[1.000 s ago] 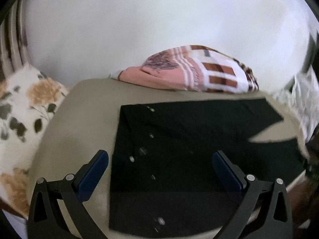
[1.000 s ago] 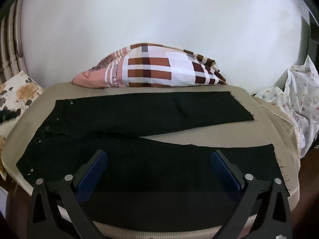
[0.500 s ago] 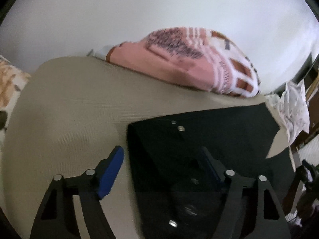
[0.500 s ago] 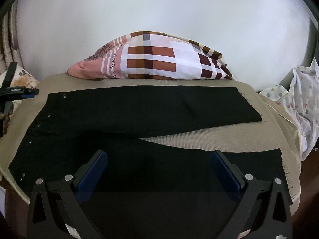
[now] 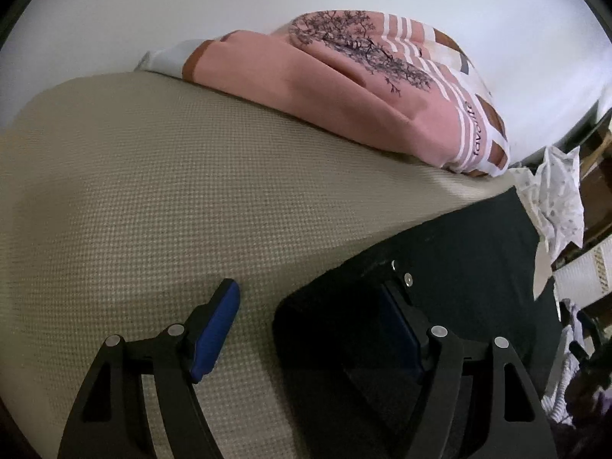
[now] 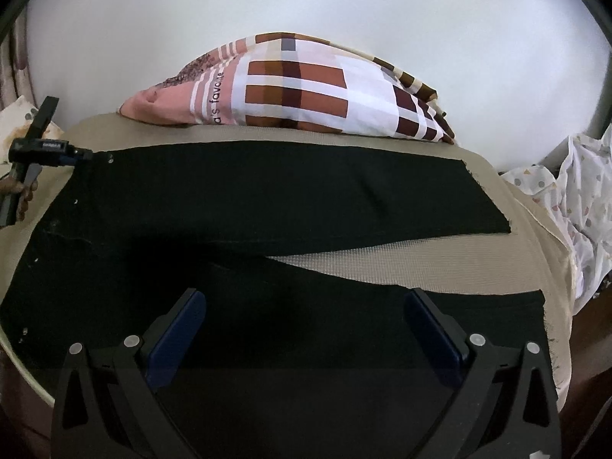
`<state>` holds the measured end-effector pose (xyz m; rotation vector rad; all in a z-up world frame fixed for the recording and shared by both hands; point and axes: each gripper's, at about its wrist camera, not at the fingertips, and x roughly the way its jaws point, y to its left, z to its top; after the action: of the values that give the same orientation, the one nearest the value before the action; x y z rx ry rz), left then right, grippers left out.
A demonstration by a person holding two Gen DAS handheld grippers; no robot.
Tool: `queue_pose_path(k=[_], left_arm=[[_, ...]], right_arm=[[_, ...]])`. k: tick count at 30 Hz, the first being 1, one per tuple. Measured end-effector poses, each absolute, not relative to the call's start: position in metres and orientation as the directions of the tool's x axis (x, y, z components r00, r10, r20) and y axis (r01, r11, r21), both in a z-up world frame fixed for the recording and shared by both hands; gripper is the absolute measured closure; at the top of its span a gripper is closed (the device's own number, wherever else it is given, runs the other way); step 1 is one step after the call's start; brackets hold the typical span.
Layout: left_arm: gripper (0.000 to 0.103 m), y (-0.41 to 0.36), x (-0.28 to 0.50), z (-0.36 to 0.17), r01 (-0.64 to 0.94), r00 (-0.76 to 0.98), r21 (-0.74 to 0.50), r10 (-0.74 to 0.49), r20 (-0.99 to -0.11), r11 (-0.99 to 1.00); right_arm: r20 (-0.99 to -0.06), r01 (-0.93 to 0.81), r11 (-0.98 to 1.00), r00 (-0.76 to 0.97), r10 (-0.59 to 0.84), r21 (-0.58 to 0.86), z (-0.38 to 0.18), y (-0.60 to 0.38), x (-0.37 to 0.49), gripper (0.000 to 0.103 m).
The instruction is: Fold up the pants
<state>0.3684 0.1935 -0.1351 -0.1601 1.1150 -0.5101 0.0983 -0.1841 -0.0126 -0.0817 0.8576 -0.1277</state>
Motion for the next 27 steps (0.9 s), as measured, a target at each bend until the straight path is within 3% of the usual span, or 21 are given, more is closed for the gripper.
queue_pose_path(k=[1, 2, 5, 8, 16, 23, 27], left_arm=[[0.033, 0.191, 0.370, -0.135, 0.295, 0.339, -0.359, -0.448, -0.827, 0.885], [0.061, 0.187, 0.370, -0.134, 0.293, 0.328, -0.358, -0.445, -0.833, 0.886], [0.072, 0.174, 0.361, -0.130, 0.326, 0.345, -0.294, -0.402, -0.848, 0.899], [0.082, 0.179, 0.349, -0.122, 0.314, 0.382, -0.308, -0.416, -0.825, 0.898], [0.087, 0.158, 0.299, -0.074, 0.323, 0.539, -0.259, -0.402, -0.740, 0.910], [0.087, 0.141, 0.239, -0.042, 0.306, 0.619, -0.290, -0.421, -0.663, 0.907], [0.087, 0.131, 0.199, -0.035, 0.308, 0.633, -0.323, -0.446, -0.633, 0.895]], right_arm=[[-0.750, 0.081, 0.989, 0.645, -0.146, -0.123, -0.013, -0.184, 0.100, 0.001], [-0.752, 0.084, 0.989, 0.642, -0.146, -0.120, -0.013, -0.184, 0.102, 0.001], [-0.757, 0.091, 0.990, 0.637, -0.143, -0.111, -0.013, -0.186, 0.105, 0.001], [-0.755, 0.096, 0.990, 0.641, -0.140, -0.102, -0.011, -0.188, 0.107, 0.001], [-0.750, 0.080, 0.997, 0.658, -0.064, -0.016, 0.001, -0.196, 0.121, 0.001], [-0.676, -0.010, 0.837, 0.585, 0.449, 0.547, 0.005, -0.236, 0.188, 0.000], [-0.598, 0.069, 0.668, 0.520, 0.610, 0.741, -0.018, -0.251, 0.240, 0.001]])
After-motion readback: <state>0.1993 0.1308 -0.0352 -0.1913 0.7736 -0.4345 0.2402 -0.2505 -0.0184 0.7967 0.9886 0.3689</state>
